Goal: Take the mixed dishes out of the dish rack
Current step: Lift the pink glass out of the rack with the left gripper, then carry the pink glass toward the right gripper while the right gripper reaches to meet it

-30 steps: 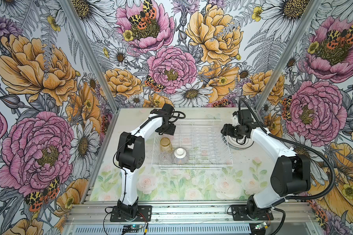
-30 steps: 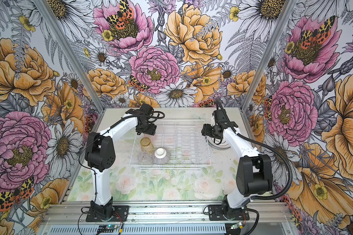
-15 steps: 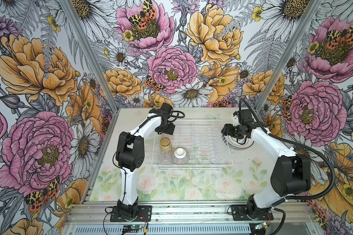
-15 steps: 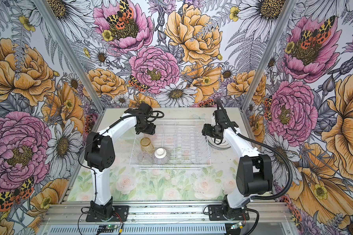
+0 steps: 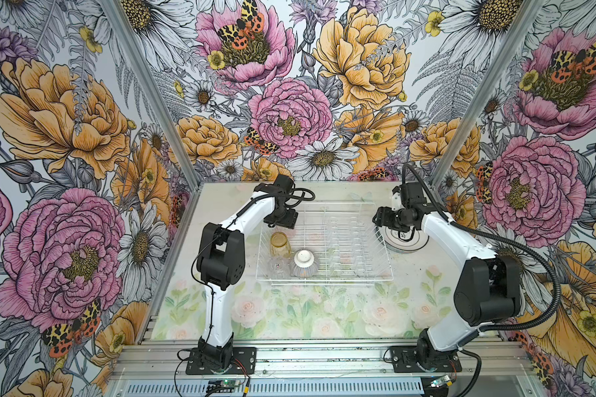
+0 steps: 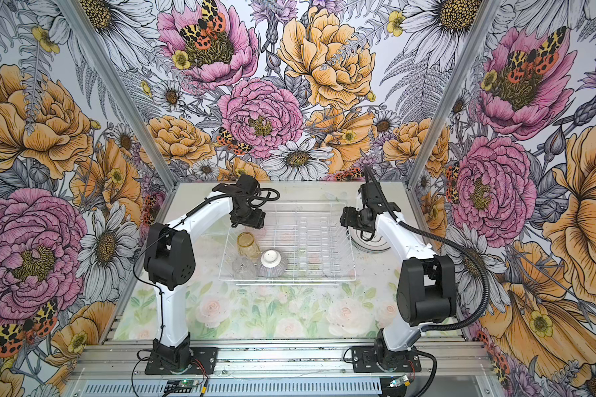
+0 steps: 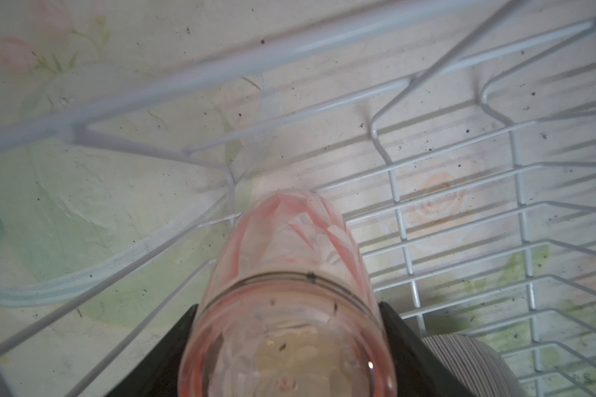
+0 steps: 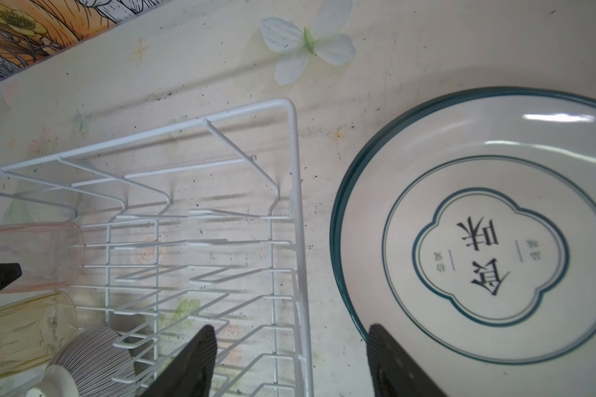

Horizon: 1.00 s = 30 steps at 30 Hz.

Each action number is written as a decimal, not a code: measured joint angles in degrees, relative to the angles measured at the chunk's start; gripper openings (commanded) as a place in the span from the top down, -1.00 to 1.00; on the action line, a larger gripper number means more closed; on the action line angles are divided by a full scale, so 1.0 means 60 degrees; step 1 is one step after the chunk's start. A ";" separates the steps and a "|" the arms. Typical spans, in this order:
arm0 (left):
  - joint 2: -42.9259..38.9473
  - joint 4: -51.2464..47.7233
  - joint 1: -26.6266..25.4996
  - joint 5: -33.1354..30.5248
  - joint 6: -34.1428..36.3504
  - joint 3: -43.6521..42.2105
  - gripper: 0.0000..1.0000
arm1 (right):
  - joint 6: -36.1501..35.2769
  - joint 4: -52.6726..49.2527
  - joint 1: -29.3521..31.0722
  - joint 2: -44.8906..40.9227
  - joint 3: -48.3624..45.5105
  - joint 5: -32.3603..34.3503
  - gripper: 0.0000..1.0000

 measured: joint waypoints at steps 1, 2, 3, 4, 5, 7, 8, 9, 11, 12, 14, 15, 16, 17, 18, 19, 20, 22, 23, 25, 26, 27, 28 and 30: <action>-0.0004 0.0000 -0.0015 0.0007 0.0000 0.0000 0.14 | 0.0004 0.0015 0.0000 0.0000 0.0026 -0.0015 -0.42; -0.0018 -0.0004 -0.0025 0.0033 0.0000 0.0000 0.14 | 0.0004 0.0029 0.0004 0.0000 0.0044 -0.0044 -0.43; -0.0033 -0.0018 -0.0040 0.0073 0.0004 0.0000 0.14 | 0.0007 0.0073 0.0004 0.0000 0.0047 -0.0084 -0.43; -0.0055 -0.0029 -0.0055 0.0113 0.0004 0.0000 0.14 | 0.0007 0.0095 0.0004 0.0000 0.0047 -0.0113 -0.43; -0.0091 -0.0029 -0.0058 0.0142 0.0004 0.0000 0.15 | 0.0011 0.0106 0.0007 0.0000 0.0047 -0.0175 -0.42; -0.0189 -0.0029 -0.0058 0.0219 0.0004 0.0000 0.15 | 0.0015 0.0146 0.0044 -0.0004 0.0047 -0.0266 -0.42; -0.0277 -0.0025 -0.0055 0.0288 0.0004 -0.0004 0.16 | 0.0015 0.0175 0.0076 -0.0004 0.0047 -0.0335 -0.42; -0.0361 -0.0025 -0.0040 0.0353 0.0000 -0.0004 0.16 | 0.0011 0.0189 0.0095 -0.0004 0.0047 -0.0415 -0.42; -0.0539 -0.0015 -0.0007 0.0477 0.0000 -0.0004 0.16 | 0.0011 0.0244 0.0146 -0.0040 0.0029 -0.0627 -0.41; -0.0634 -0.0007 0.0011 0.0568 0.0000 -0.0007 0.17 | 0.0004 0.0299 0.0171 -0.0084 -0.0011 -0.0758 -0.41; -0.0834 0.0080 0.0076 0.0790 -0.0007 -0.0055 0.18 | 0.0004 0.0426 0.0219 -0.0233 -0.0131 -0.1056 -0.40; -0.0936 0.0142 0.0124 0.0907 -0.0011 -0.0109 0.18 | 0.0004 0.0517 0.0226 -0.0339 -0.0222 -0.1260 -0.40; -0.1035 0.0200 0.0168 0.1027 -0.0029 -0.0175 0.18 | 0.0000 0.0590 0.0248 -0.0423 -0.0302 -0.1428 -0.39; -0.1126 0.0270 0.0219 0.1144 -0.0040 -0.0251 0.18 | 0.0004 0.0663 0.0266 -0.0525 -0.0401 -0.1617 -0.39; -0.1209 0.0346 0.0280 0.1286 -0.0084 -0.0335 0.18 | 0.0004 0.0750 0.0266 -0.0627 -0.0514 -0.1858 -0.38; -0.1268 0.0412 0.0331 0.1402 -0.0109 -0.0404 0.18 | 0.0004 0.0801 0.0266 -0.0707 -0.0601 -0.2040 -0.38; -0.1322 0.0474 0.0382 0.1541 -0.0146 -0.0481 0.18 | 0.0004 0.0907 0.0273 -0.0787 -0.0721 -0.2288 -0.38; -0.1435 0.0630 0.0474 0.1876 -0.0197 -0.0645 0.18 | 0.0007 0.1115 0.0277 -0.0918 -0.0929 -0.2801 -0.36; -0.1512 0.0743 0.0532 0.2095 -0.0233 -0.0736 0.18 | 0.0011 0.1235 0.0277 -0.0969 -0.1024 -0.3085 -0.35; -0.1676 0.1013 0.0645 0.2572 -0.0364 -0.0929 0.18 | 0.0066 0.1483 0.0291 -0.1064 -0.1180 -0.3563 -0.32; -0.1770 0.1173 0.0707 0.2860 -0.0441 -0.1031 0.19 | 0.0098 0.1643 0.0317 -0.1111 -0.1268 -0.3821 -0.30; -0.1854 0.1300 0.0761 0.3111 -0.0514 -0.1096 0.19 | 0.0153 0.1767 0.0331 -0.1147 -0.1330 -0.4025 -0.27; -0.1963 0.1497 0.0820 0.3381 -0.0612 -0.1195 0.19 | 0.0200 0.1920 0.0357 -0.1198 -0.1399 -0.4240 -0.23; -0.2208 0.1792 0.0896 0.3909 -0.0798 -0.1362 0.19 | 0.0346 0.2233 0.0412 -0.1290 -0.1515 -0.4608 -0.16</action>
